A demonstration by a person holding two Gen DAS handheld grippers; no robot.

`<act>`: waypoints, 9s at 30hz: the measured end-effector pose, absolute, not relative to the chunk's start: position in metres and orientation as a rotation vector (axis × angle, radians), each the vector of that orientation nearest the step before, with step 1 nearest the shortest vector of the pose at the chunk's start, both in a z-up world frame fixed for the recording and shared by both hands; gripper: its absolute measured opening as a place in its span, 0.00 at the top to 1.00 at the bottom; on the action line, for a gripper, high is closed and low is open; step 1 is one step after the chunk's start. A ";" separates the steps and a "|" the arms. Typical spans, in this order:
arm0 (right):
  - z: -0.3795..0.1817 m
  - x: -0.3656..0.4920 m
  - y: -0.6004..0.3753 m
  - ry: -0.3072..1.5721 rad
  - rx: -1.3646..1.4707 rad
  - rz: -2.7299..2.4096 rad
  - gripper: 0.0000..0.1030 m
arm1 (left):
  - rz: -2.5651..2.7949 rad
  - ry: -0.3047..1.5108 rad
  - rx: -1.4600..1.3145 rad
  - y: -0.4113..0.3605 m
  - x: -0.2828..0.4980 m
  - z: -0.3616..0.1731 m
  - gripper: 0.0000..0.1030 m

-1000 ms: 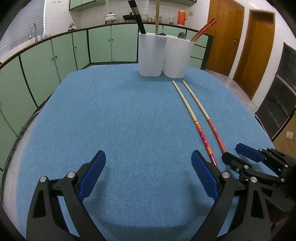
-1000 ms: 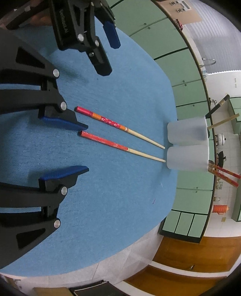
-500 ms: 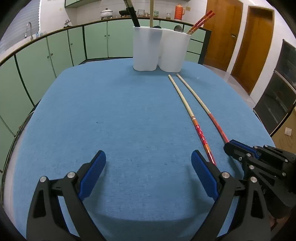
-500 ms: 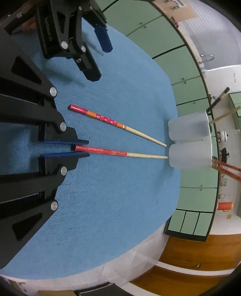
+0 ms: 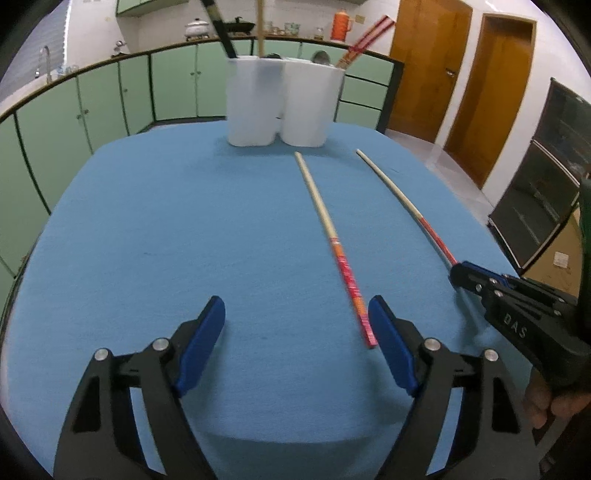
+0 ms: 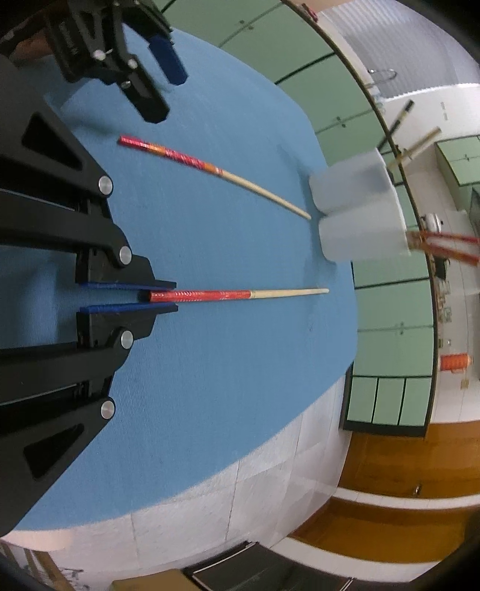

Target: Organize utensils

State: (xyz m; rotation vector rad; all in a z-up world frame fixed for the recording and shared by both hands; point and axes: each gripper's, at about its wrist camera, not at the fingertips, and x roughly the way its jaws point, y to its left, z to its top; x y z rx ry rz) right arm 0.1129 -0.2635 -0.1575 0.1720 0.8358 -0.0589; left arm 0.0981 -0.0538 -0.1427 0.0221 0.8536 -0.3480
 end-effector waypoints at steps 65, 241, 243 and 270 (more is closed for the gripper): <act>0.047 0.119 -0.262 0.538 0.035 0.197 0.95 | -0.364 0.495 0.091 -0.064 0.112 0.059 0.95; 0.088 0.032 -0.238 0.298 0.045 0.129 0.06 | -0.247 0.279 0.011 -0.025 0.028 0.099 0.08; 0.088 0.032 -0.238 0.299 0.046 0.129 0.06 | -0.247 0.278 0.012 -0.025 0.028 0.099 0.08; 0.088 0.030 -0.236 0.299 0.043 0.129 0.06 | -0.248 0.278 0.012 -0.025 0.028 0.098 0.08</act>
